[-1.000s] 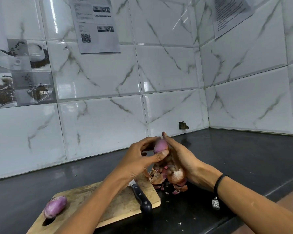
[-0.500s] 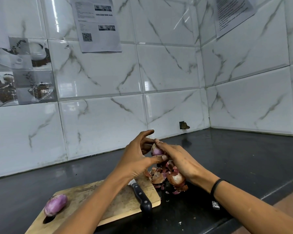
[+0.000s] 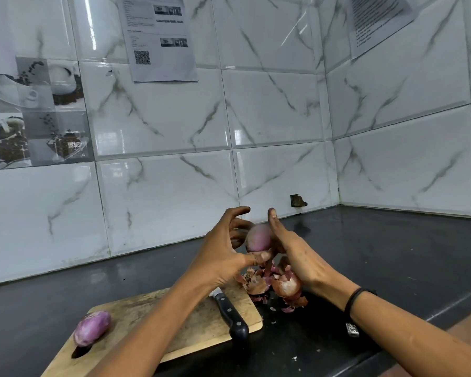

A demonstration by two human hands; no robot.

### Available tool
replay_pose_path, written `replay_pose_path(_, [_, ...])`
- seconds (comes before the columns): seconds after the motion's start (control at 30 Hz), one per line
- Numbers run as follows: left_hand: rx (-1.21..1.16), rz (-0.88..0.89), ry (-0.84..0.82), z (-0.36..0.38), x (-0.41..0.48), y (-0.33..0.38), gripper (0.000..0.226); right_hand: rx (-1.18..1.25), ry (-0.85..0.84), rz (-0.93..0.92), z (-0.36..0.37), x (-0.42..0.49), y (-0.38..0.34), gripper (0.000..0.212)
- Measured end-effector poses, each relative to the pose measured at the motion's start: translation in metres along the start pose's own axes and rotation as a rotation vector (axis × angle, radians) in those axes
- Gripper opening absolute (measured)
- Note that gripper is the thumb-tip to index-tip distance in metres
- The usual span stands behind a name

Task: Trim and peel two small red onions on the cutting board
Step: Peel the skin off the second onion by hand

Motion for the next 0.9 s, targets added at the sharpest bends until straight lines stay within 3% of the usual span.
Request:
replay_pose_path(0.13, [0.025,0.011,-0.002,0.002,0.0,-0.002,0.089,-0.19,0.052,-0.131,-0.001,-0.003,-0.001,0.064])
replay_pose_path(0.3, [0.017,0.003,-0.006,0.003,-0.001,-0.002,0.097,-0.396,0.168,-0.181,0.0,-0.002,-0.001,0.074])
replay_pose_path(0.5, [0.022,-0.023,-0.023,0.004,-0.003,-0.001,0.098,-0.29,0.244,-0.179,-0.004,-0.001,-0.001,0.069])
replay_pose_path(0.73, [0.117,-0.002,0.023,0.004,-0.003,0.003,0.069,-0.316,0.273,-0.194,-0.004,0.002,0.006,0.07])
replay_pose_path(0.8, [0.131,0.0,0.065,0.002,-0.003,0.003,0.063,-0.343,0.307,-0.217,-0.004,0.003,0.008,0.06])
replay_pose_path(0.9, [0.127,-0.001,0.12,-0.003,-0.003,0.002,0.057,-0.381,0.335,-0.295,-0.005,0.001,0.005,0.024])
Point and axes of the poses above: each hand's wrist, its own x-axis towards the middle knuckle, its own z-axis out of the palm, y = z × x, the point moved 1 cm from there along x, towards the middle knuckle, and after that the axes turned 9 degrees about -x, right-handed, at the moved point
